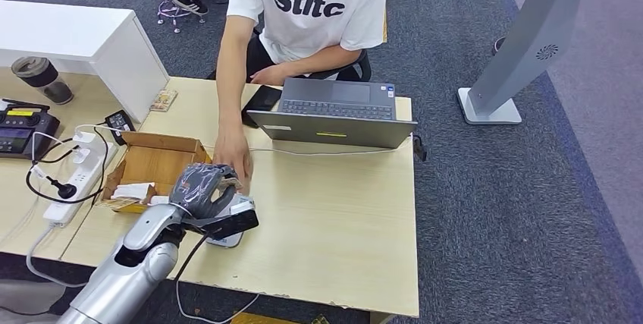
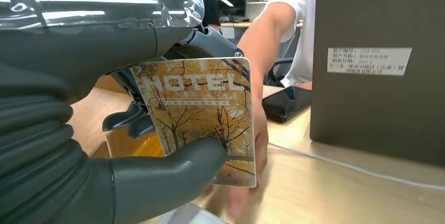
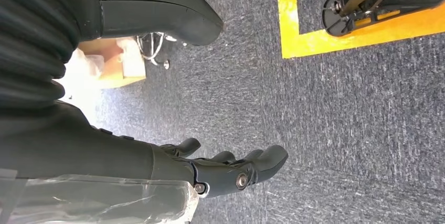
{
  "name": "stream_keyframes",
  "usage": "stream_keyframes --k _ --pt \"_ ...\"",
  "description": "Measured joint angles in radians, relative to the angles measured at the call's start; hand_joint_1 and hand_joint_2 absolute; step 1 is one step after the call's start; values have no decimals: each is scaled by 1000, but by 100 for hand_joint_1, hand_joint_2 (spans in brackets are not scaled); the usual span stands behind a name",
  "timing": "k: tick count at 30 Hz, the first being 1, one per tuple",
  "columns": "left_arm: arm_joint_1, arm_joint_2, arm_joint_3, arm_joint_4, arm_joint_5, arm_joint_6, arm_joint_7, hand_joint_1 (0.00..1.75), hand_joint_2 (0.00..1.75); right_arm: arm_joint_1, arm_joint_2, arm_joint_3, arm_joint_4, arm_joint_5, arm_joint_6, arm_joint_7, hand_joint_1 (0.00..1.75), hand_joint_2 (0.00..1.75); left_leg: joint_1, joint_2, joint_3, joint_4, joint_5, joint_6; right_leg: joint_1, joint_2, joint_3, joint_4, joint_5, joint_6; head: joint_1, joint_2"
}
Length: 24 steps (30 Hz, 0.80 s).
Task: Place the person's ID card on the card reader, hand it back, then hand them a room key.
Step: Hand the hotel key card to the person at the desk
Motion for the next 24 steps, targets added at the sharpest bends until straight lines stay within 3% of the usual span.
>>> stream_keyframes --k 24 --pt "30 35 -5 41 -59 -12 56 175 175 0 7 -39 0 29 13 -3 0 175 0 0 0 0 0 0 0 0 0 0 0 0 0 0"
